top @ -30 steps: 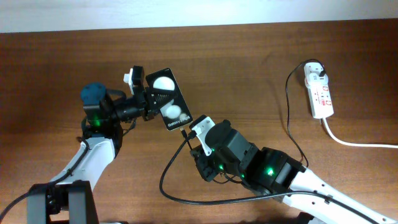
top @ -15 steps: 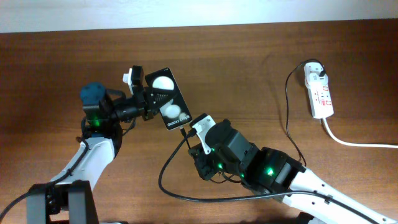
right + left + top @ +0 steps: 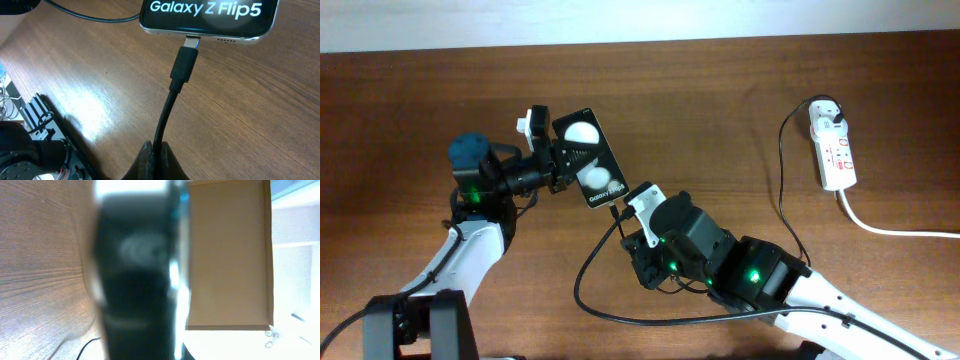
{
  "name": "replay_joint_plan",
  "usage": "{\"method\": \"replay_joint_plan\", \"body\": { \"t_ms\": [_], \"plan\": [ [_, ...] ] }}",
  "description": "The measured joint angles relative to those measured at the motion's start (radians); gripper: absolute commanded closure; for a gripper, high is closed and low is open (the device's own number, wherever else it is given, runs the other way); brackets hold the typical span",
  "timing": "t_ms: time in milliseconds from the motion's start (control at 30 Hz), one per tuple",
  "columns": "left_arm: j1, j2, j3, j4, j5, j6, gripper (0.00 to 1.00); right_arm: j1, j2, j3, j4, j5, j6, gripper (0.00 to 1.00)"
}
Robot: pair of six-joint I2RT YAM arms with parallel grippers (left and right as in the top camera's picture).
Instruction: Plug charger to phone and switch on socket
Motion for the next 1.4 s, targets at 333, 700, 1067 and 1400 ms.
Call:
{"method": "replay_joint_plan", "body": {
  "t_ms": [333, 700, 1067, 1400],
  "plan": [
    [0.000, 0.000, 0.000, 0.000, 0.000, 0.008, 1.00, 0.000, 0.000, 0.000, 0.000, 0.000, 0.004, 0.96],
    [0.000, 0.000, 0.000, 0.000, 0.011, 0.024, 1.00, 0.000, 0.000, 0.000, -0.029, 0.001, 0.014, 0.96],
    [0.000, 0.000, 0.000, 0.000, 0.013, 0.024, 1.00, 0.000, 0.000, 0.000, -0.018, 0.001, 0.014, 0.96],
    [0.000, 0.000, 0.000, 0.000, 0.008, 0.023, 1.00, 0.000, 0.000, 0.000, 0.006, 0.000, 0.014, 0.96]
  ]
}}
